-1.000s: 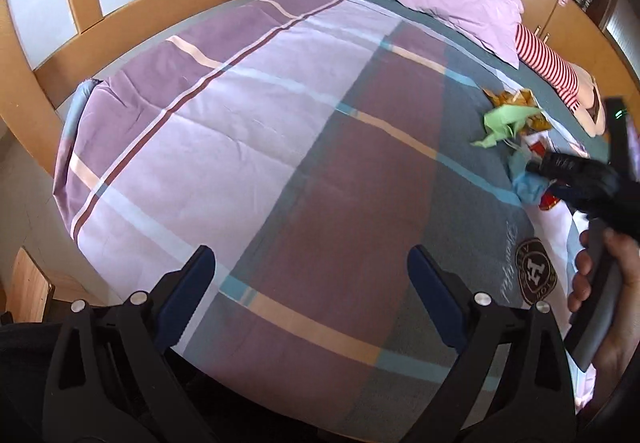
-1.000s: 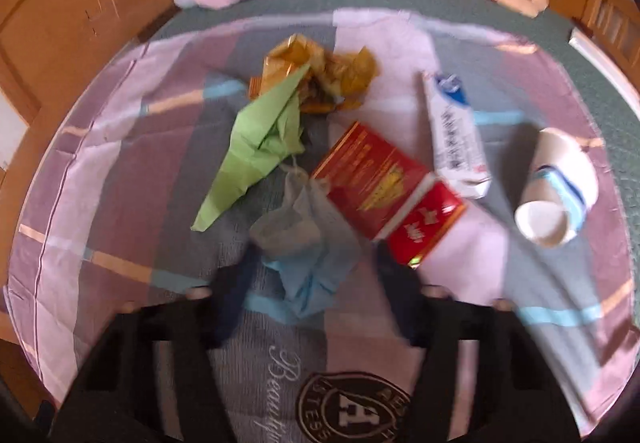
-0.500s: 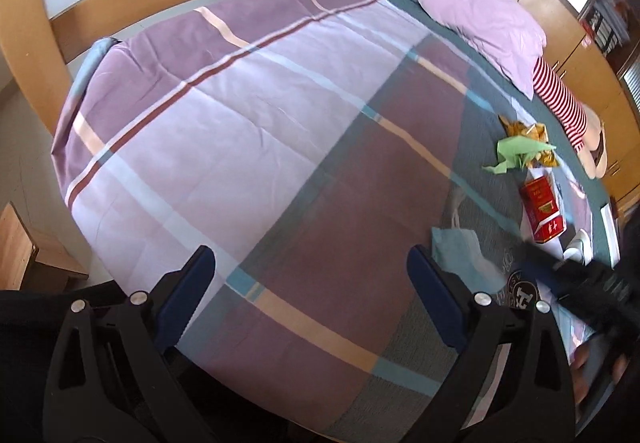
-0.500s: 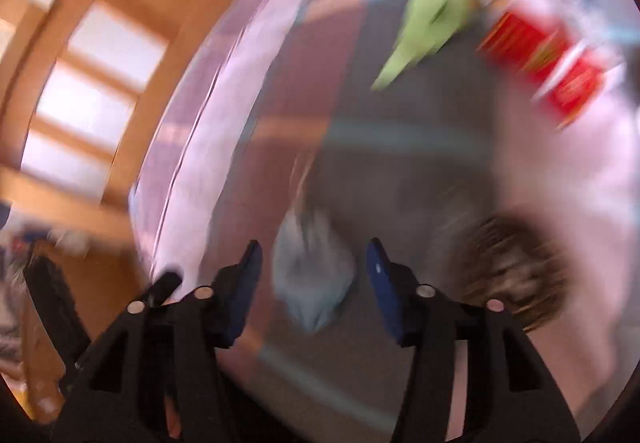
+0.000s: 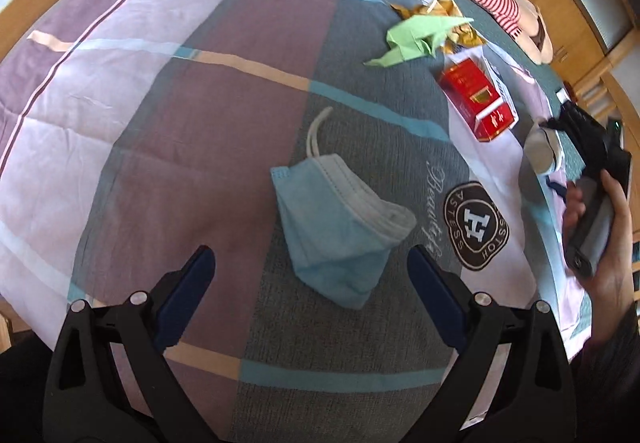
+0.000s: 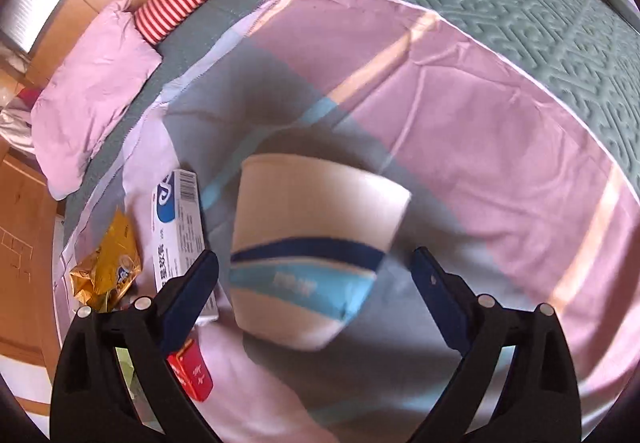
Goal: Collect trash
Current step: 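Grasp the blue mask with the left gripper while the right grasps the white paper cup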
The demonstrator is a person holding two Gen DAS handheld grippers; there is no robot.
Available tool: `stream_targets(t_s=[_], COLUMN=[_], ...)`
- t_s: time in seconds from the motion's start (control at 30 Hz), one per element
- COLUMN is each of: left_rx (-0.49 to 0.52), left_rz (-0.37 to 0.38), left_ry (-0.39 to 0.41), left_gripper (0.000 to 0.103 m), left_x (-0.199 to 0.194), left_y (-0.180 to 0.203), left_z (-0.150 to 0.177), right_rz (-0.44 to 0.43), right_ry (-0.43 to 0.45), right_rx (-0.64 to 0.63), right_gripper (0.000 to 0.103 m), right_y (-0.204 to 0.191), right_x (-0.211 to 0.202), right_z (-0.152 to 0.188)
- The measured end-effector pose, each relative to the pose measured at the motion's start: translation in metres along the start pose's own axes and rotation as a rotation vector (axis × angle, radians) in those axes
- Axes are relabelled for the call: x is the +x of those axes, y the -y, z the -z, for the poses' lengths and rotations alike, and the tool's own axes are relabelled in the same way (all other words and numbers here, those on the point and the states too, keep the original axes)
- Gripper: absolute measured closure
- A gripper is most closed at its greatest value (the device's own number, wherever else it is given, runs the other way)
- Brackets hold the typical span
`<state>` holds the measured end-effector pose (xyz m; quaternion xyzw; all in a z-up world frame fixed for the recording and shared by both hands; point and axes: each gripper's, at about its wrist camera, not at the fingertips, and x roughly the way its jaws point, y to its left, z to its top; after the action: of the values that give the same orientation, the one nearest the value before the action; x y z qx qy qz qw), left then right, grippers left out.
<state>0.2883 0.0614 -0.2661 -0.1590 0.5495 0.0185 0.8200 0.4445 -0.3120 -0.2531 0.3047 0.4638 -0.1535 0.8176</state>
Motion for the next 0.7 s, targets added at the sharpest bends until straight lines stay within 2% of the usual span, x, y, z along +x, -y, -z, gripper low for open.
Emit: stream_targets(t_s=[0.07,0.13,0.2,0.27,0.3,0.33,0.4,0.53,0.7], left_rx=[0.014,0.038,0.035,0.036,0.048,0.061,0.088,0.090,0.144], left_rz=[-0.016,-0.051,-0.039,0.005,0.016,0.015,0.032,0.058,-0.021], left_ry=[0.013,0.022,0.011,-0.025,-0.041,-0.041,-0.025,0.043,0.247], left_gripper=[0.007,0.009,0.017,0.048,0.057,0.059,0.078,0.086,0.086], left_x=[0.001,0.003,0.006,0.012,0.016,0.016,0.013,-0.005,-0.062], left_y=[0.002,0.003,-0.001,-0.001,0.000,0.002,0.006,0.003,0.005], left_z=[0.000,0.000,-0.002,-0.001,0.000,0.000,0.001,0.005,0.019], right_rz=[0.020,0.028,0.009,-0.018,-0.029,-0.040,-0.074,-0.182,-0.240], right_ry=[-0.009,-0.015,-0.020,-0.010,-0.003,0.003,0.000,0.003,0.067], right_rx=[-0.077,-0.124,-0.140,-0.167,-0.202,-0.242,-0.299,-0.374,-0.492], right_gripper=[0.029,0.030,0.032,0.033,0.033,0.033,0.033,0.033,0.033], right_y=[-0.013,-0.019,-0.015,-0.015,-0.019,-0.024,-0.029,-0.031,-0.023], right_x=[0.004,0.002,-0.004,-0.022,-0.033,-0.044,-0.066,-0.126,-0.204], right_z=[0.003,0.008,0.012,0.021,0.027,0.034,0.049,0.089,0.139])
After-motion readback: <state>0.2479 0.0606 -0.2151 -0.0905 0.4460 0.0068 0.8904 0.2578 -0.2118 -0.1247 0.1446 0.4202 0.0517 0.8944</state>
